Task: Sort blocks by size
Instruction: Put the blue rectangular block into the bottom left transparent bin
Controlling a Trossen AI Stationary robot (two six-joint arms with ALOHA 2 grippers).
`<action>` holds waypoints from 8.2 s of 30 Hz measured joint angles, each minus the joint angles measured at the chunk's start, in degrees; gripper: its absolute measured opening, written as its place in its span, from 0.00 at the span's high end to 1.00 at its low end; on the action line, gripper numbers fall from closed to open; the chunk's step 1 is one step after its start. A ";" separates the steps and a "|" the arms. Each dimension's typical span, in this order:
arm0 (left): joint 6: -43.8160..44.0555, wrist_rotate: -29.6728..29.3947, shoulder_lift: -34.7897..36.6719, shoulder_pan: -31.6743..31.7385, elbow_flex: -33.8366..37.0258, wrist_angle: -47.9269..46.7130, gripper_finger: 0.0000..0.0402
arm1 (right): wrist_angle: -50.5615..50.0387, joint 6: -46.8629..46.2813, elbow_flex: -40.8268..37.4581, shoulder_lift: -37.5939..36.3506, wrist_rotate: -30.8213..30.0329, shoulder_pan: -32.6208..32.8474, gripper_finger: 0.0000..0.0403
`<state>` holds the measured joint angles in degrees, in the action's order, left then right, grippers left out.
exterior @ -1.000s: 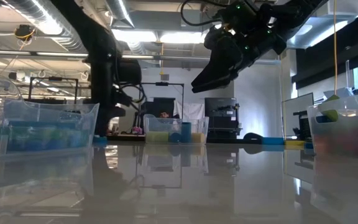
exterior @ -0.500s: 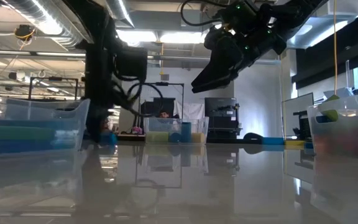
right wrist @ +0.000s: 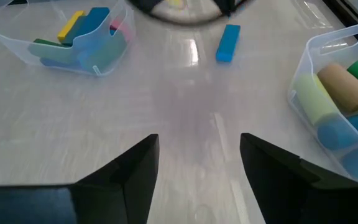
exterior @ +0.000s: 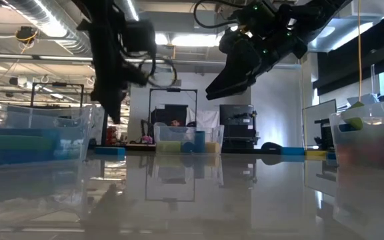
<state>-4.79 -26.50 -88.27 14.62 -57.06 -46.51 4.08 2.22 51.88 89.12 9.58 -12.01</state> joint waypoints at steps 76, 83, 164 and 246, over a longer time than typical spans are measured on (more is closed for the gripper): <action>-0.22 31.39 3.43 17.98 9.39 10.04 0.72 | -0.78 1.16 0.00 0.02 1.77 0.00 0.44; 3.11 31.43 10.62 11.53 5.85 2.46 0.73 | -1.17 1.11 0.00 0.04 1.79 0.00 0.44; 37.58 13.84 28.96 -29.58 22.12 18.65 0.48 | -66.24 3.73 8.46 0.64 -21.01 -28.63 0.44; 41.25 10.99 44.76 -29.58 22.08 15.68 0.48 | 18.92 -0.47 8.39 8.09 0.07 10.12 0.68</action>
<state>36.46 -15.51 -43.51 -14.96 -34.98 -30.83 23.00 1.75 60.27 97.21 9.65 -1.89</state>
